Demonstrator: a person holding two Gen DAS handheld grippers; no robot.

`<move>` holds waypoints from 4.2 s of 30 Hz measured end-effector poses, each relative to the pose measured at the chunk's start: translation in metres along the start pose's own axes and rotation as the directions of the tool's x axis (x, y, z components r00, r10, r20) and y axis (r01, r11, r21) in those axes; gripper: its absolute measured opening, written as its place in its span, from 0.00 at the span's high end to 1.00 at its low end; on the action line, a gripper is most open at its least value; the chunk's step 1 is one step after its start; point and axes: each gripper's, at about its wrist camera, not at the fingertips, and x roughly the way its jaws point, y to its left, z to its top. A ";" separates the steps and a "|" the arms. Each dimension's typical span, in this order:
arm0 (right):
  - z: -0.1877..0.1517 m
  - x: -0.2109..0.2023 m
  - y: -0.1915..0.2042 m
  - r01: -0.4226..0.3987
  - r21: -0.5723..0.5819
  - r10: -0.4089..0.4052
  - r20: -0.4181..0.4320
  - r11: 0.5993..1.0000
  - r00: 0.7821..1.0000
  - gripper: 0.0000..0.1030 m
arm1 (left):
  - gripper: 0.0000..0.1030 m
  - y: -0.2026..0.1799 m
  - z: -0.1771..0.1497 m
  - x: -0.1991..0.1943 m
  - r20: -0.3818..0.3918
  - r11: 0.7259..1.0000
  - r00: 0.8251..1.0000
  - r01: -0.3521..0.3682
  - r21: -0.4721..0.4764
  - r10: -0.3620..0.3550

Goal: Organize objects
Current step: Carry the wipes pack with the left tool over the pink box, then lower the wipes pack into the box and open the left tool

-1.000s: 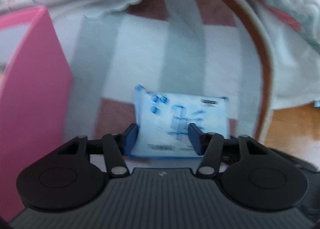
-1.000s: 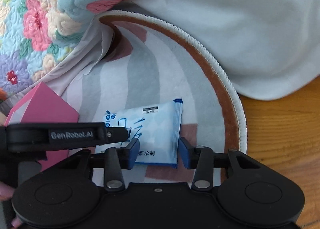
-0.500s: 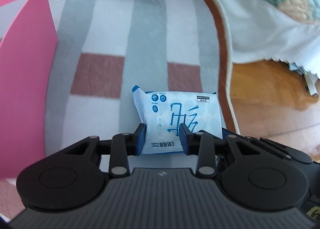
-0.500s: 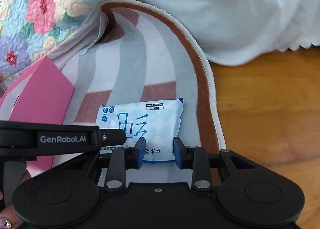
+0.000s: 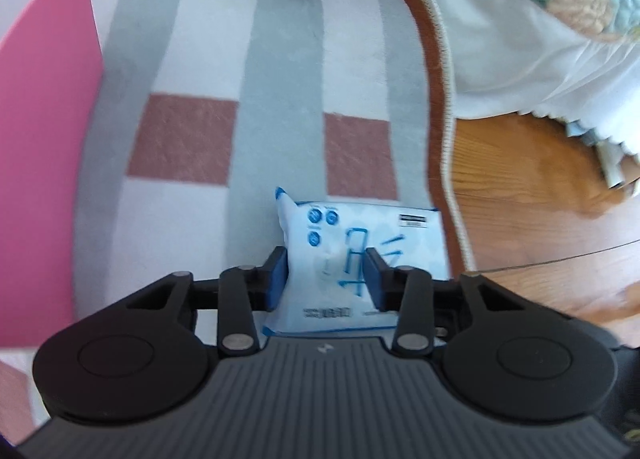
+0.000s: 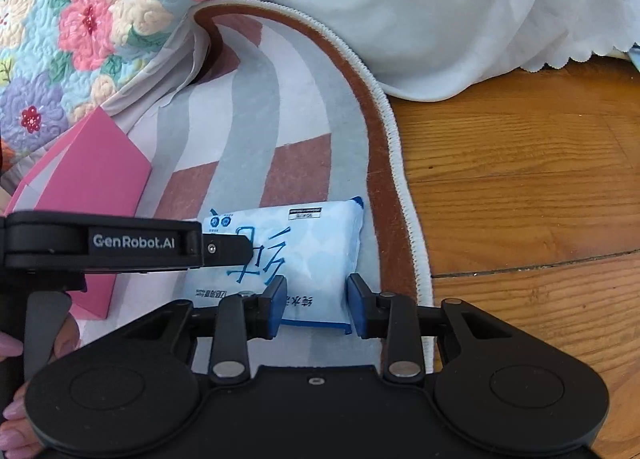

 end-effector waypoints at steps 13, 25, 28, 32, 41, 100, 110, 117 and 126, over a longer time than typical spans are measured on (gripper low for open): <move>-0.003 -0.057 0.037 -0.030 -0.052 0.028 -0.041 0.998 0.999 0.54 | 0.62 -0.024 -0.018 -0.080 -0.010 0.990 0.999 -0.042 0.138 0.044; -0.003 -0.124 0.096 -0.087 -0.155 0.071 -0.101 0.984 0.992 0.48 | 0.63 0.009 -0.039 -0.174 0.010 0.995 0.998 0.062 0.073 -0.063; 0.001 -0.141 0.117 -0.096 -0.202 0.076 -0.105 0.975 0.992 0.46 | 0.63 0.022 -0.043 -0.200 0.031 0.995 0.995 0.088 0.045 -0.090; 0.011 -0.161 0.144 -0.134 -0.278 0.110 -0.101 0.951 0.989 0.43 | 0.63 0.040 -0.046 -0.239 0.085 0.993 0.990 0.115 0.015 -0.115; 0.033 -0.190 0.215 -0.209 -0.438 0.180 -0.106 0.874 0.978 0.42 | 0.63 0.075 -0.041 -0.315 0.249 0.997 0.966 0.071 -0.021 -0.064; 0.046 0.074 0.298 -0.225 -0.180 0.155 -0.337 0.958 0.929 0.75 | 0.66 0.263 0.020 -0.142 0.099 0.971 0.972 -0.200 -0.127 0.213; 0.044 0.036 0.294 -0.193 -0.298 0.118 -0.251 0.935 0.961 0.69 | 0.50 0.255 0.019 -0.169 0.110 0.943 0.946 -0.284 -0.171 0.305; 0.053 -0.015 0.293 -0.175 -0.344 0.123 -0.168 0.922 0.978 0.62 | 0.22 0.225 0.016 -0.221 0.115 0.940 0.939 -0.308 -0.148 0.326; 0.048 -0.085 0.289 -0.178 -0.347 0.156 -0.089 0.921 0.984 0.58 | 0.07 0.184 0.002 -0.279 0.108 0.922 0.918 -0.370 -0.116 0.382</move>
